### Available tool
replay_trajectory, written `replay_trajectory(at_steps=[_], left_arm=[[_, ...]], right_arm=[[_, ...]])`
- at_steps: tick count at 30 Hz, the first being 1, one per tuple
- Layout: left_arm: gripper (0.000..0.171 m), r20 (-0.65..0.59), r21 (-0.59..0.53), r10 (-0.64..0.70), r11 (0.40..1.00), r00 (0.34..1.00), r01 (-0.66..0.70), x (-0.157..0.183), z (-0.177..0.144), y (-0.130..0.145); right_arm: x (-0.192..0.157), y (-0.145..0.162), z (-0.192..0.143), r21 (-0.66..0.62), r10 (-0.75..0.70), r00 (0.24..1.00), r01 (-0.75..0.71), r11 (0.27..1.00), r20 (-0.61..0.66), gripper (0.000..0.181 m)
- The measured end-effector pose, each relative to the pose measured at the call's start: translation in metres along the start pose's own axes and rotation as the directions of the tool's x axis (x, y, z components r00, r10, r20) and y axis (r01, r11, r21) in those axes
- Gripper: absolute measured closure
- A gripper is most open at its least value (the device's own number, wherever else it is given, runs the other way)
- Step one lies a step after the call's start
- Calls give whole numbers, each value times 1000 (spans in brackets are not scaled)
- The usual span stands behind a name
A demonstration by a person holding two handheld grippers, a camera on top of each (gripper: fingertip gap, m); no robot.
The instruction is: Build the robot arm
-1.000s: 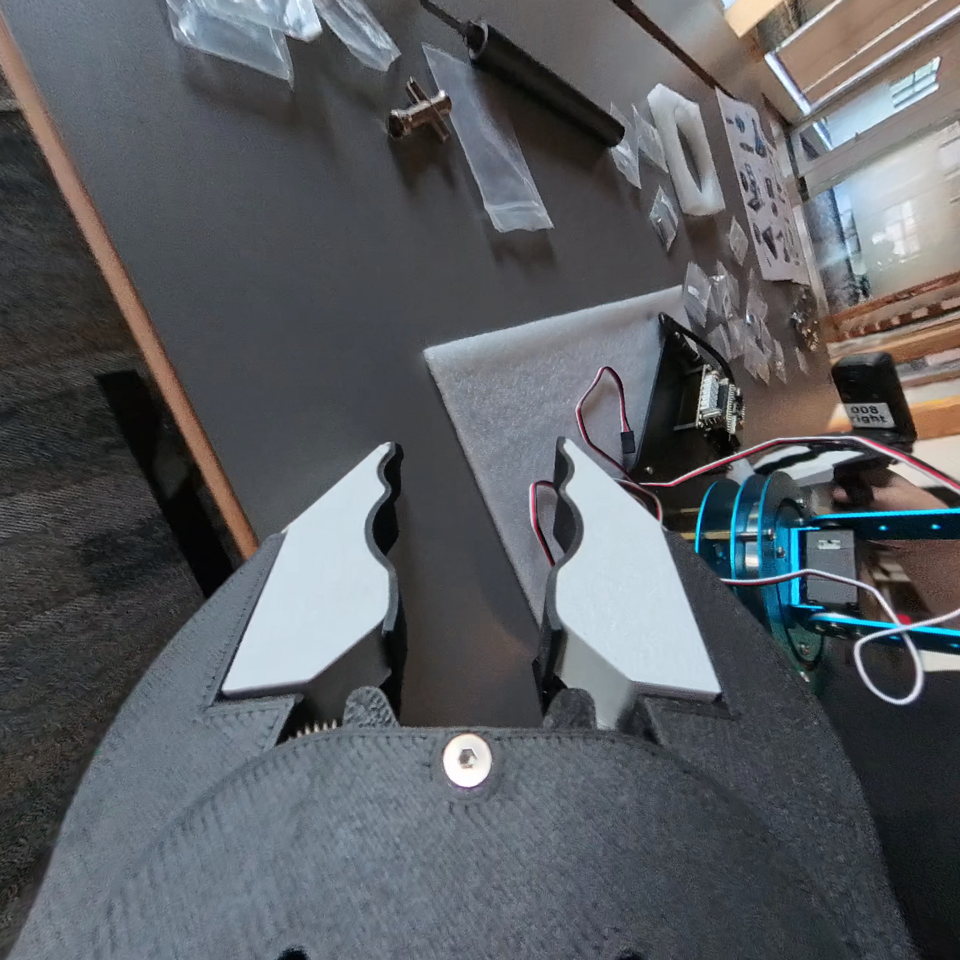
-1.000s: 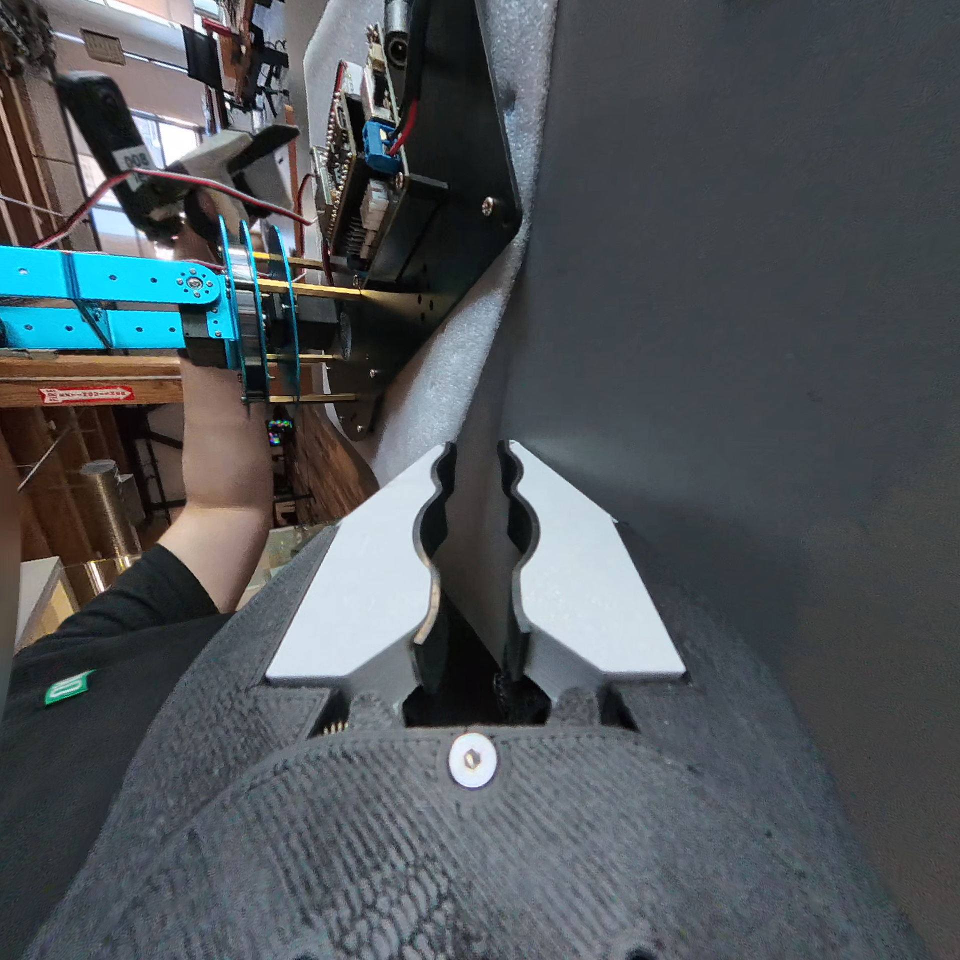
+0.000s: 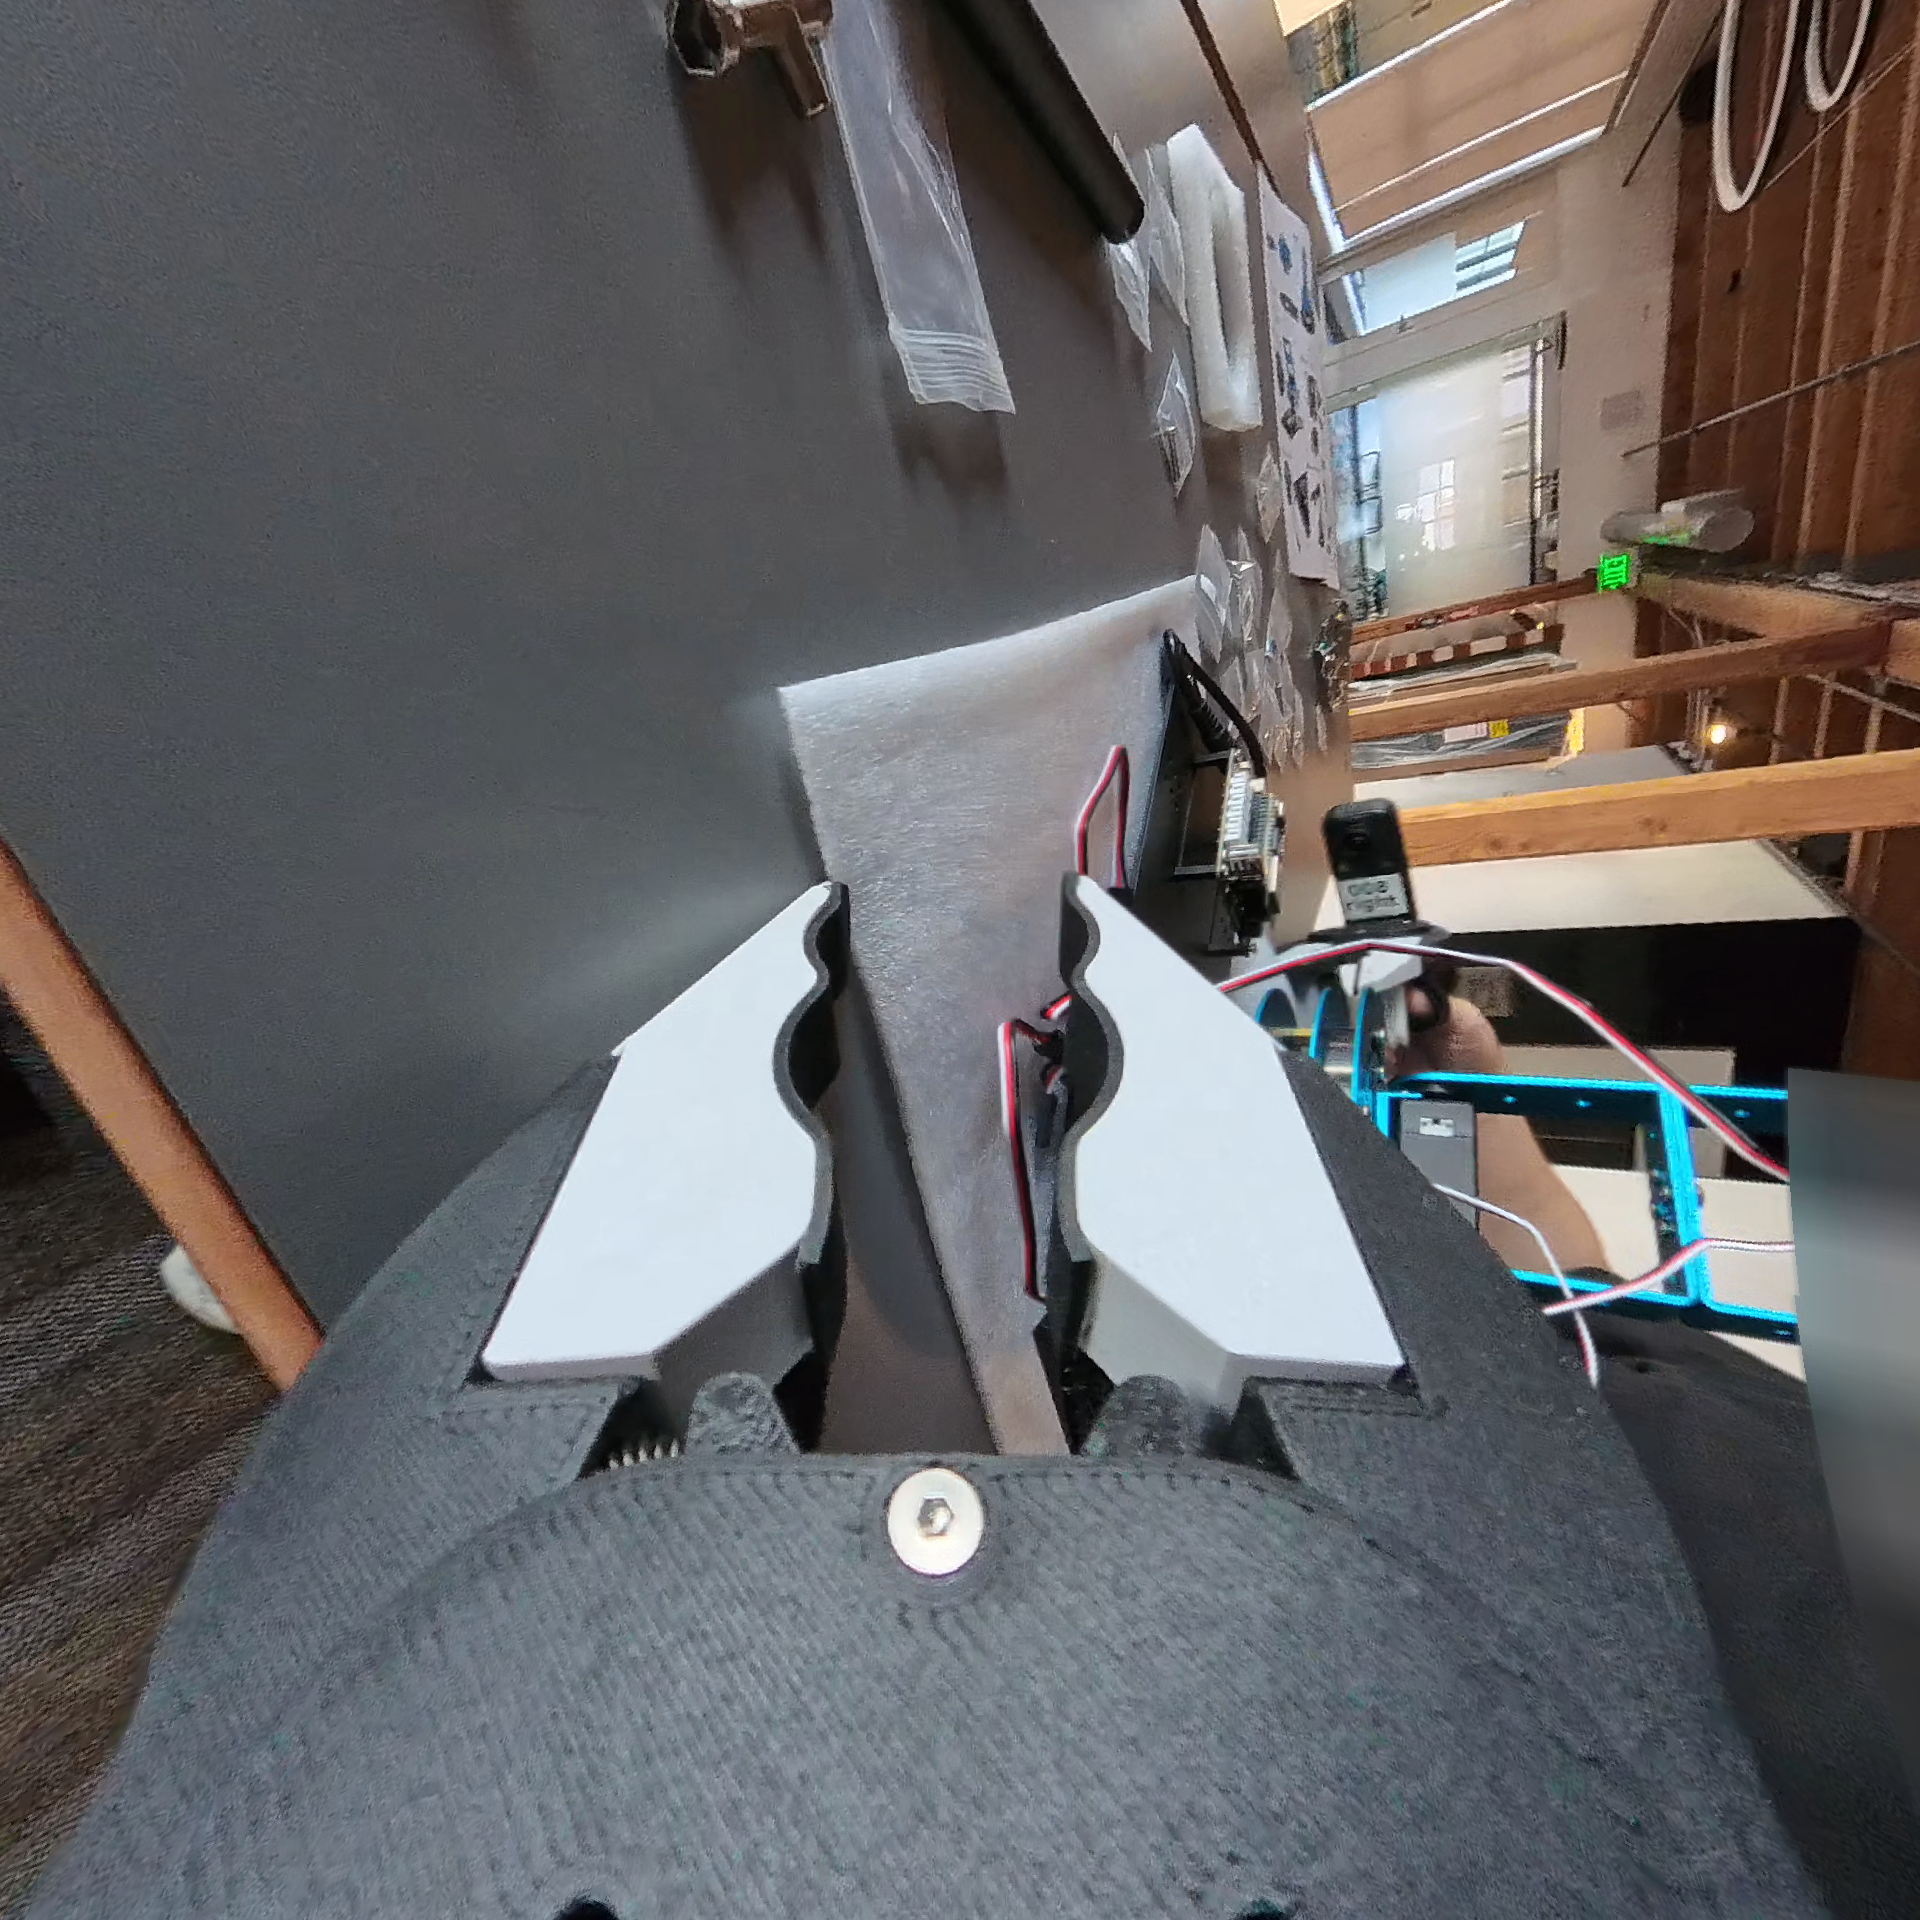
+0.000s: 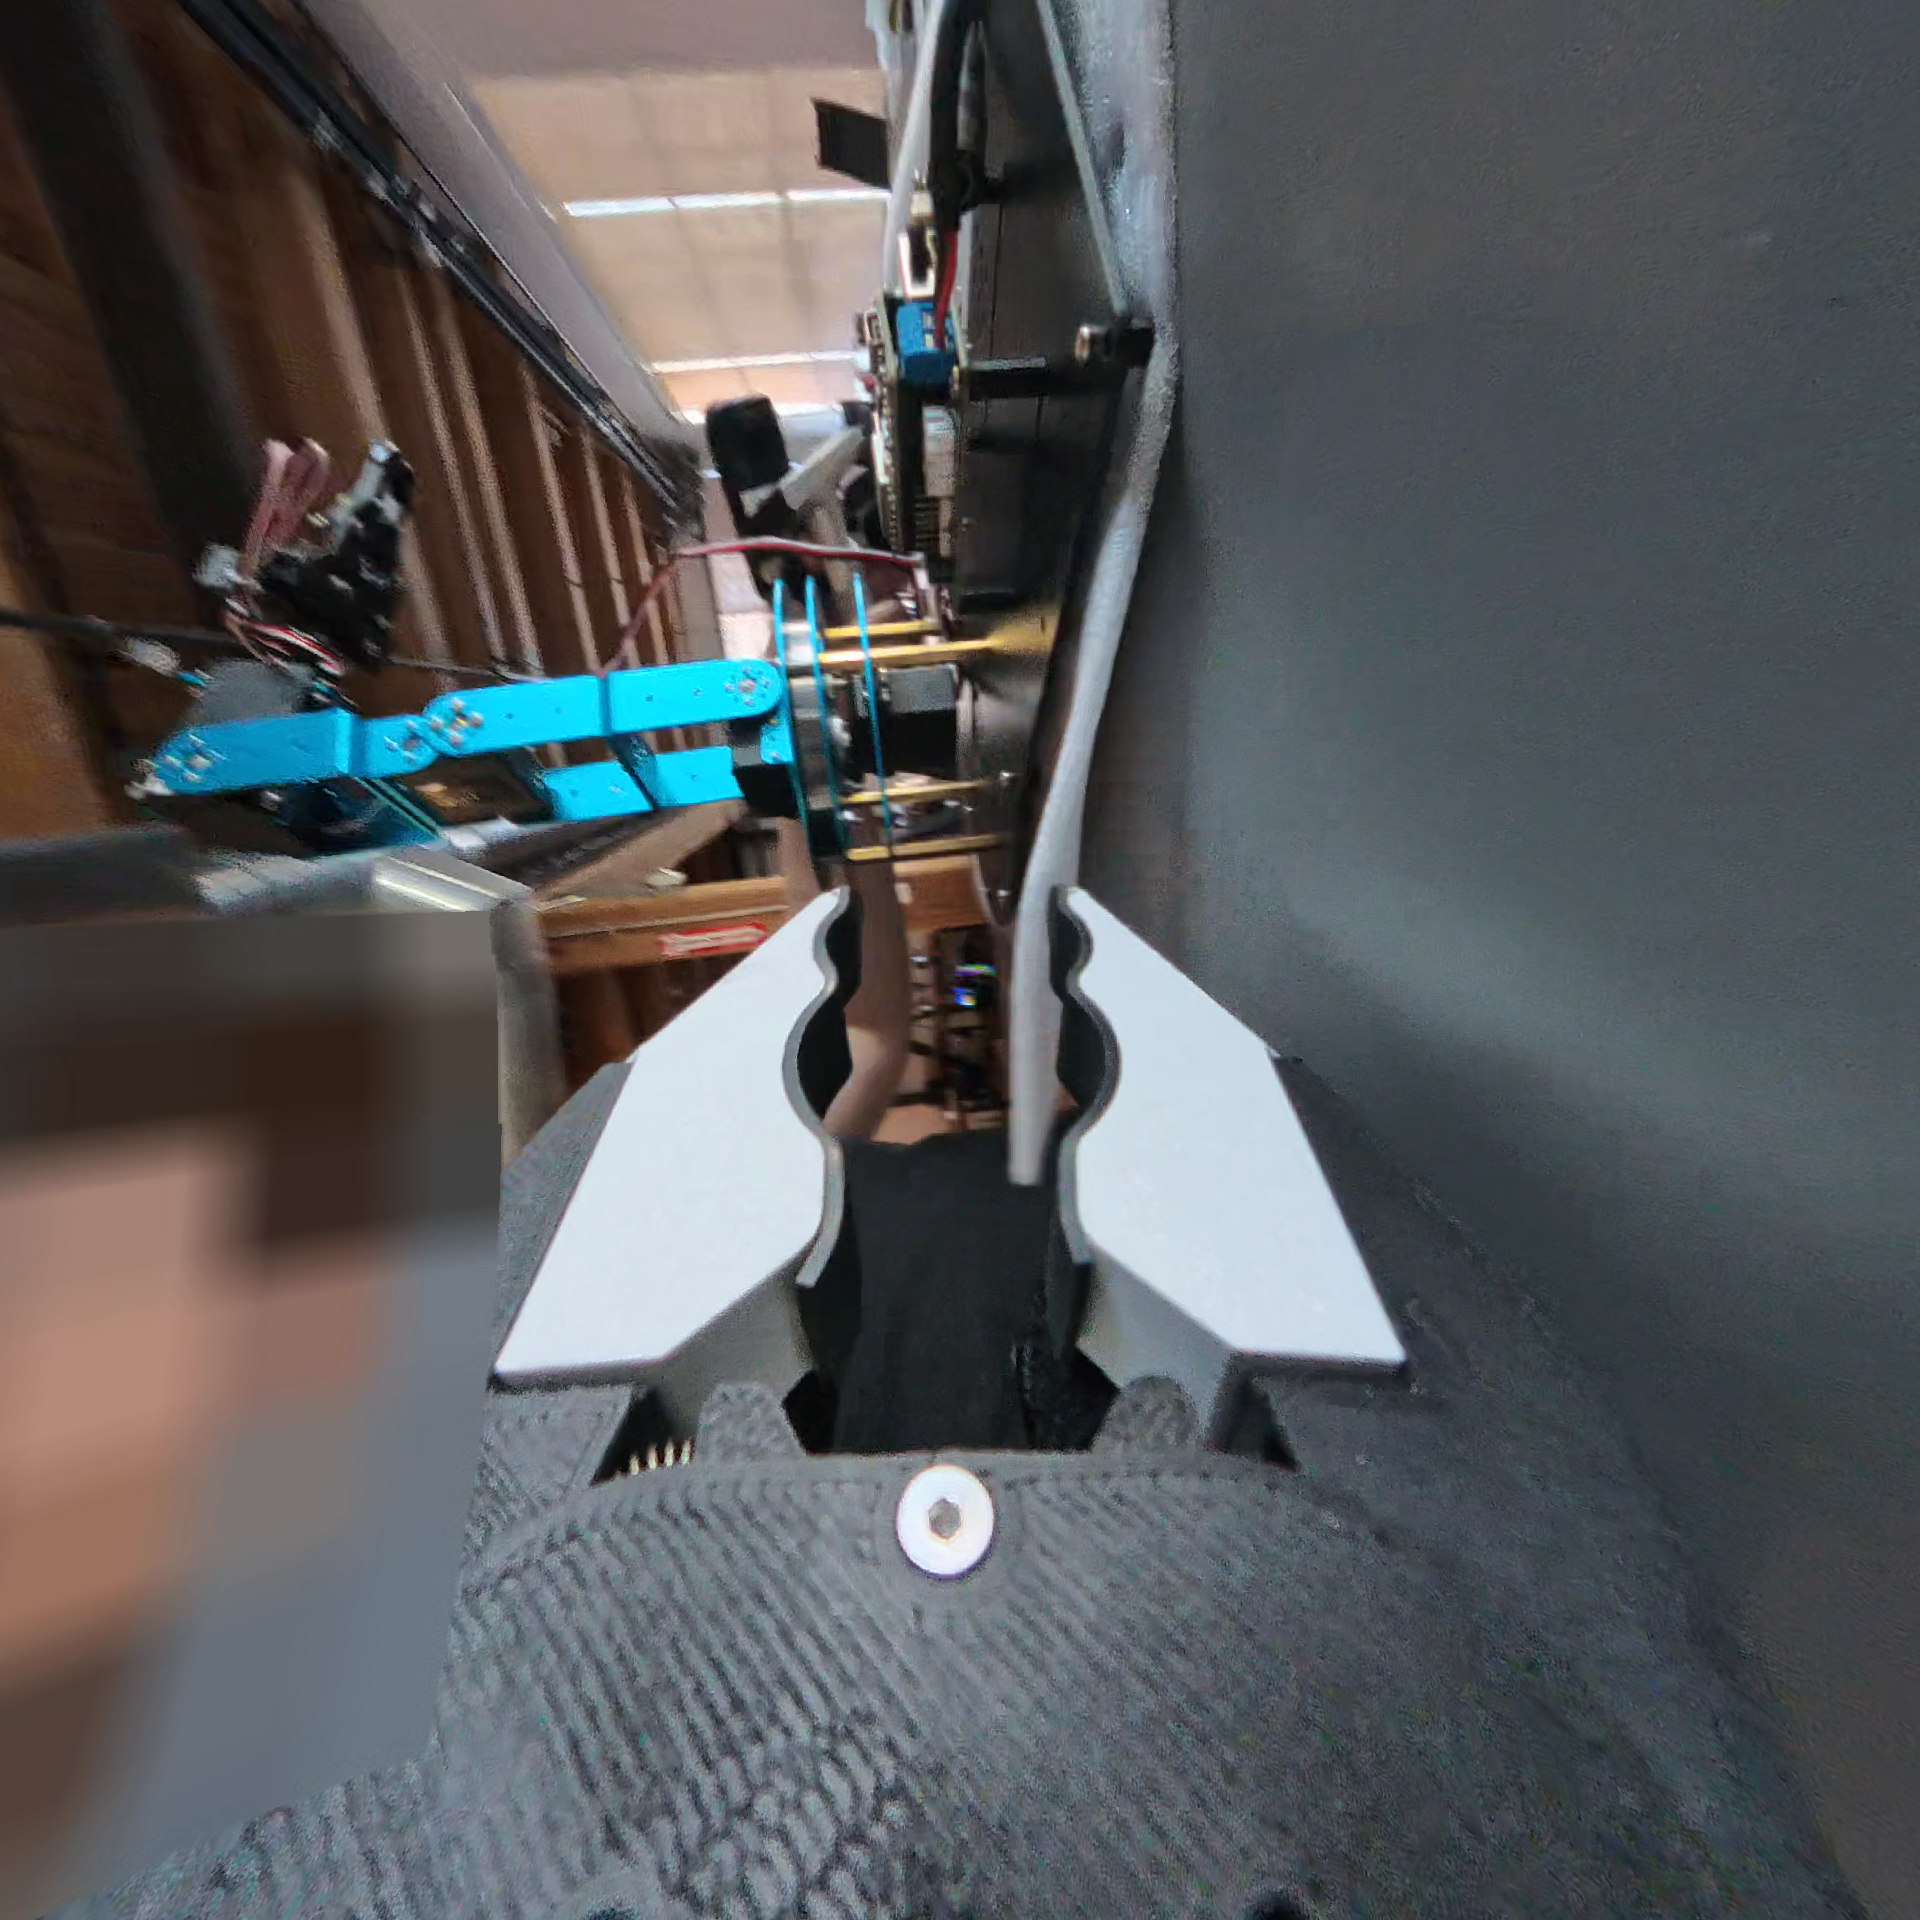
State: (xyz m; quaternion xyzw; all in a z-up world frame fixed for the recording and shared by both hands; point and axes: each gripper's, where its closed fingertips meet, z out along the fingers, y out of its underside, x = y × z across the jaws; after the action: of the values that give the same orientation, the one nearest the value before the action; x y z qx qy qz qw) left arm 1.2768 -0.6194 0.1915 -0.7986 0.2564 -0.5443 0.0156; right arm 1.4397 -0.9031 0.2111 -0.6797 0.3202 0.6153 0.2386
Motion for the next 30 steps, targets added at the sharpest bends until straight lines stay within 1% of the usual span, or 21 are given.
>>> replay_trajectory(at_steps=[2, 4, 5, 7, 9, 12, 15, 18, 20, 25, 30], left_arm=[[133, -15, 1, -16, 1000, 1000, 16, 1, 2, -1], [133, -7, -5, -5, 1000, 1000, 5, 1, 4, -1], [134, -6, -12, 0, 1000, 1000, 0, 2, 6, 0], [135, -5, -27, 7, 1000, 1000, -7, 2, 10, 0], [138, 1, -34, 13, 999, 1000, -13, 1, 11, -1], [145, 7, -54, 37, 998, 999, -37, 0, 14, 1], [145, -10, -64, 23, 998, 1000, -24, 0, 15, 0], [142, -22, -73, 47, 996, 999, -49, 2, 15, 0], [142, -9, -88, 89, 992, 996, -89, 3, 18, 2], [148, 85, -152, 242, 962, 967, -227, 0, 26, -2], [151, 98, -212, 300, 938, 949, -275, 2, 38, -7]], right_arm=[[-3, 6, 8, -32, 19, 999, -19, 999, 25, 145], [10, 11, 16, -71, -20, 997, 14, 997, -75, 146], [15, 14, 18, -96, -52, 991, 41, 995, -124, 149], [16, 16, 24, -132, -108, 982, 87, 987, -156, 177], [19, 16, 23, -136, -115, 976, 90, 987, -186, 178], [21, 19, 21, -110, -87, 980, 68, 992, -180, 178], [25, 20, 20, -88, -48, 985, 34, 996, -164, 178], [25, 22, 20, -81, -72, 982, 59, 995, -175, 178], [26, 24, 20, -69, -100, 974, 88, 994, -201, 178], [26, 33, 21, -1, -102, 968, 105, 994, -231, 178], [27, 49, 25, 22, -121, 959, 131, 991, -257, 178]])
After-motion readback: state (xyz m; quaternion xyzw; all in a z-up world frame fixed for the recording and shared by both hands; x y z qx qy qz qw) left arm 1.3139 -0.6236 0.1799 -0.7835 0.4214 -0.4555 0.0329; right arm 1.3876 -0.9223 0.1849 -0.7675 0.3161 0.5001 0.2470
